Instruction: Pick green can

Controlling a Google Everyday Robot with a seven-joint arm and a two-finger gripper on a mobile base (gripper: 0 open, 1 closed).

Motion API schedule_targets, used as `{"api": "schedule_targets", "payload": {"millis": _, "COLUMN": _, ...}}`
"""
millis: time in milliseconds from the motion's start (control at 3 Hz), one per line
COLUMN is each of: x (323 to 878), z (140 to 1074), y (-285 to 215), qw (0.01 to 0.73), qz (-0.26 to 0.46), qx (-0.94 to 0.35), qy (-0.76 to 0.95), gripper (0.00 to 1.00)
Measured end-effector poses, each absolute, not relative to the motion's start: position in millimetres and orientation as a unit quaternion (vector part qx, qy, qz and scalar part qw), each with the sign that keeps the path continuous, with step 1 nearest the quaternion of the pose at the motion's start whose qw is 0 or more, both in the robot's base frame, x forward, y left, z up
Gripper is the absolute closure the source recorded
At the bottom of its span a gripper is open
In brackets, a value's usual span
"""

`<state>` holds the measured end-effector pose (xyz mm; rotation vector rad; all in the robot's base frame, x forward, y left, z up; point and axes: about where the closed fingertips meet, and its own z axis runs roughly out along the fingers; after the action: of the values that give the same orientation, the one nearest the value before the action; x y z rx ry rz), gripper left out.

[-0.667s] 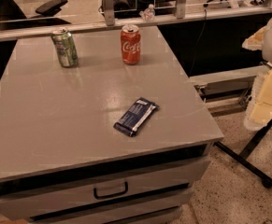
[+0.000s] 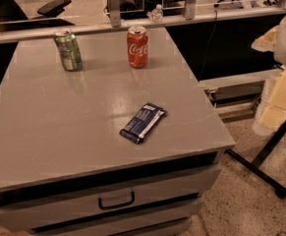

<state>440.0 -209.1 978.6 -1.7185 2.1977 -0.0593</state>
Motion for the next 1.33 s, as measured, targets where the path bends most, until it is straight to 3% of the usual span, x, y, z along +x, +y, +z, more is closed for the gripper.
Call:
{"api": "schedule_targets", "payload": {"millis": 1000, "x": 501, "z": 974, "y": -87, "qw": 0.413, "qz": 0.148, "qx": -0.610, "qy": 0.660, "gripper": 0.00}}
{"api": "schedule_targets", "payload": {"millis": 1333, "x": 533, "z": 960, "y": -56, "qw": 0.456, "qz": 0.197, "qx": -0.594, "qy": 0.633, "gripper": 0.00}}
